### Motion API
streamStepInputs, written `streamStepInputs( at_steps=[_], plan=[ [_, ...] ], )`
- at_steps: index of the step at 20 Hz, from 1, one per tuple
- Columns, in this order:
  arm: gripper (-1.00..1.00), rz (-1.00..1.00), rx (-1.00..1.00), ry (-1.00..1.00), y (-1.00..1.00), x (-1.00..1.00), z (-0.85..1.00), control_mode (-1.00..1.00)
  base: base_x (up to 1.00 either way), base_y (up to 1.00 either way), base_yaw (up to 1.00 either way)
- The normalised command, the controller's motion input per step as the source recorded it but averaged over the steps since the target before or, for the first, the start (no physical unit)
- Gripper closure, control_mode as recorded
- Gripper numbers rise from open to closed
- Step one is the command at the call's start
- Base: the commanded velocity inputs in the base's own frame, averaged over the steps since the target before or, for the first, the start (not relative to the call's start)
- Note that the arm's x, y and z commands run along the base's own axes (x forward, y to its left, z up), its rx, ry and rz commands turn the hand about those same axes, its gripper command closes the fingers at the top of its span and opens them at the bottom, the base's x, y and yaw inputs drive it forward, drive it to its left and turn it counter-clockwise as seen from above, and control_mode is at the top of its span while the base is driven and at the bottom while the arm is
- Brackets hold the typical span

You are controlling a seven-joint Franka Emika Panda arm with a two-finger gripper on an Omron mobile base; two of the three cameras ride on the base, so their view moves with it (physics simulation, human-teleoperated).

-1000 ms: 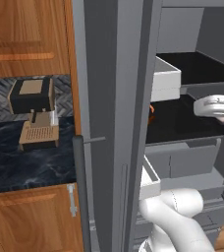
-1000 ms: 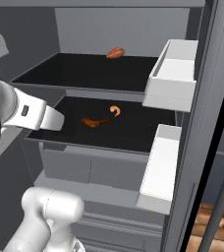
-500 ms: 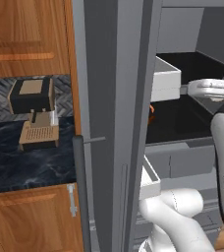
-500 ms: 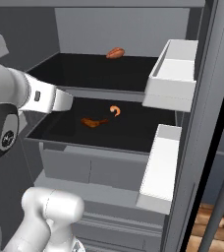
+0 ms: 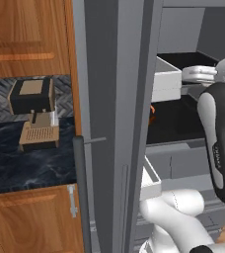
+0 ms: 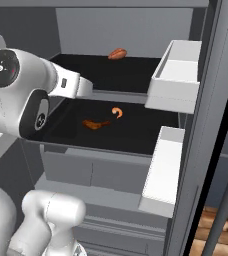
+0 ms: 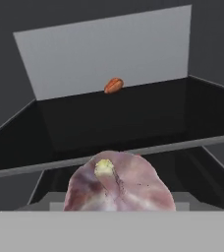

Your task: Transport the chicken drumstick and garlic to the fridge. Place the chicken drumstick on the rack containing meat and place the garlic on the rack containing the vegetable, ensuring meats and vegetables are on different racks.

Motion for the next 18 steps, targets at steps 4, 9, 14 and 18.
streamStepInputs(
  at_steps=[4, 9, 14, 18],
  plan=[
    [1.0, 0.0, 0.0, 0.0, -0.24, 0.78, 0.0, -1.0, 0.0, 0.0, 0.0],
    [1.0, 0.02, 0.0, 0.05, -0.22, 0.89, -0.05, -1.0, 0.0, 0.0, 0.0],
    [1.0, 0.01, 0.0, 0.03, -0.15, 0.82, -0.24, -1.0, 0.0, 0.0, 0.0],
    [1.0, 0.0, 0.0, 0.0, -0.05, 0.57, -0.37, -1.0, 0.0, 0.0, 0.0]
  ],
)
